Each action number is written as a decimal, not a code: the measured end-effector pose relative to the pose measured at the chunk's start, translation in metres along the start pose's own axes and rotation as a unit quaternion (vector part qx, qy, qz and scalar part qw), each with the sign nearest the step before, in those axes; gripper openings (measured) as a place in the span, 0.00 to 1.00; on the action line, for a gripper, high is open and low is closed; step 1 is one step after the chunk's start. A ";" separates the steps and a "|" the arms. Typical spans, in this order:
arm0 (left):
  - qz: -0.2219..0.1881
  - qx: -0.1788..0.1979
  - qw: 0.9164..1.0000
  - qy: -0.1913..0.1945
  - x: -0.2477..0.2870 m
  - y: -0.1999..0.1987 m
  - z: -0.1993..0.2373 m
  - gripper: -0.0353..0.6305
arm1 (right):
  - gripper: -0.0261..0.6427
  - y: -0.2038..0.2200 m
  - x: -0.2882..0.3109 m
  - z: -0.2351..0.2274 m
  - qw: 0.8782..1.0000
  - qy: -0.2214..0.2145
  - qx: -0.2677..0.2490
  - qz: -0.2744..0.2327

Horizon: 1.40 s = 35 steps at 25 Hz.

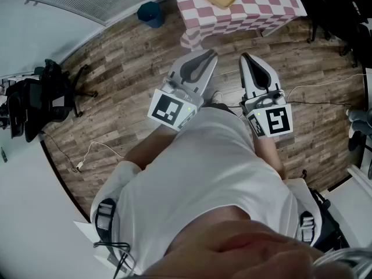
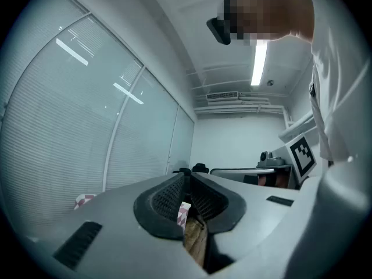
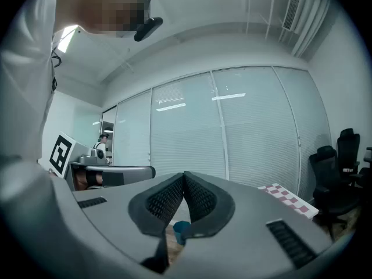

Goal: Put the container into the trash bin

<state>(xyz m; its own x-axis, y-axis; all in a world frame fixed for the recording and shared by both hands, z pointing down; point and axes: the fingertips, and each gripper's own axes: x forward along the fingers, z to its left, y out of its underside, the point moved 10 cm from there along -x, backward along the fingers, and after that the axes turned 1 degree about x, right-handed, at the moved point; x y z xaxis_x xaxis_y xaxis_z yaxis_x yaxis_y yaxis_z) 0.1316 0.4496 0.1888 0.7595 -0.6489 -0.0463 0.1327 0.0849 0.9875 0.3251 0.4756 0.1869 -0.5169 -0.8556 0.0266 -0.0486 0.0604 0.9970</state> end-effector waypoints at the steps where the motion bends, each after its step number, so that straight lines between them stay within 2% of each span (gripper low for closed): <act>1: 0.005 0.005 1.000 0.000 0.001 0.001 0.001 0.14 | 0.08 -0.001 0.001 -0.002 1.000 0.000 -0.004 0.001; 15: 0.018 0.014 1.000 -0.014 0.041 0.010 -0.015 0.14 | 0.09 -0.006 -0.004 -0.047 1.000 -0.024 -0.010 -0.011; 23: 0.011 0.002 1.000 -0.027 0.074 0.018 -0.035 0.14 | 0.09 0.000 -0.016 -0.084 0.999 -0.038 -0.005 -0.011; 35: 0.023 0.008 0.999 -0.047 0.082 0.026 -0.035 0.14 | 0.09 0.006 -0.011 -0.100 0.998 -0.055 0.003 -0.006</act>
<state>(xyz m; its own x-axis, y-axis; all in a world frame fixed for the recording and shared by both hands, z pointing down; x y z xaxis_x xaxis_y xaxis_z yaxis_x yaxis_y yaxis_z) 0.2198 0.4250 0.2055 0.7008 -0.7132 0.0132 0.0880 0.1048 0.9906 0.4162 0.4341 0.1995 -0.6067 -0.7949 0.0068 -0.0593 0.0538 0.9968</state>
